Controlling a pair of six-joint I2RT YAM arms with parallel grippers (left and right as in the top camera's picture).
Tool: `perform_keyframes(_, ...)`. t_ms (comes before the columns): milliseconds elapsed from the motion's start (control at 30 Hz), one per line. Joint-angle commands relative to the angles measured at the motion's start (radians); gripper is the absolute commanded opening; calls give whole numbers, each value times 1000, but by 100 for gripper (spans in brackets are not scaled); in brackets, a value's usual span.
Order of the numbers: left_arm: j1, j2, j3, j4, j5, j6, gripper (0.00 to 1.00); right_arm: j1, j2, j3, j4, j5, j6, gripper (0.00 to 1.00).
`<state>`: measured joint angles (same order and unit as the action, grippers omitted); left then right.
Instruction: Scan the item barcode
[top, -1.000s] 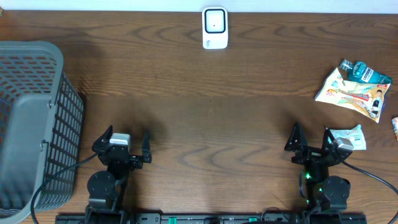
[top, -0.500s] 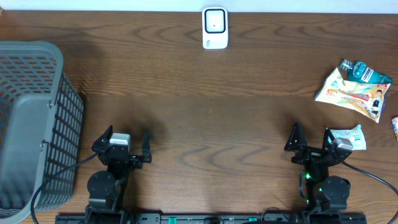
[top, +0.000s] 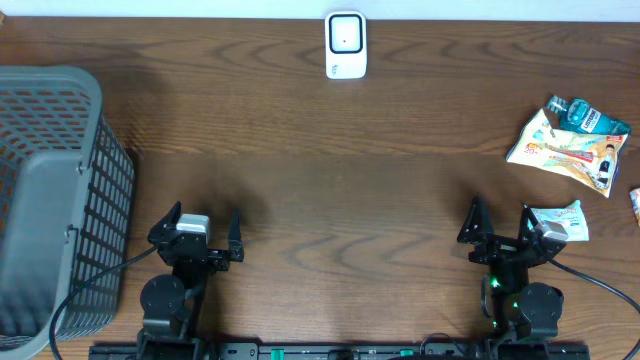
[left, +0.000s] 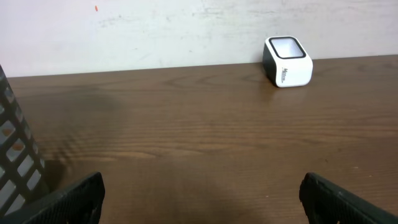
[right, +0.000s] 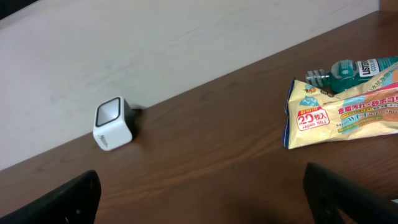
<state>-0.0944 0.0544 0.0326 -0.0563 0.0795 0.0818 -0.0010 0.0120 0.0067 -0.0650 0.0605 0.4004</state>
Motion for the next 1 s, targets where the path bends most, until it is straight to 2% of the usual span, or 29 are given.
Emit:
perform_keyframes(0,3,-5,-16,-33,14,-2,100,-6,-6,-1,-3,15,-16,99)
perform_keyframes(967,42,-53,-16,-33,14,-2,100,-6,-5,-1,-3,15,-16,99)
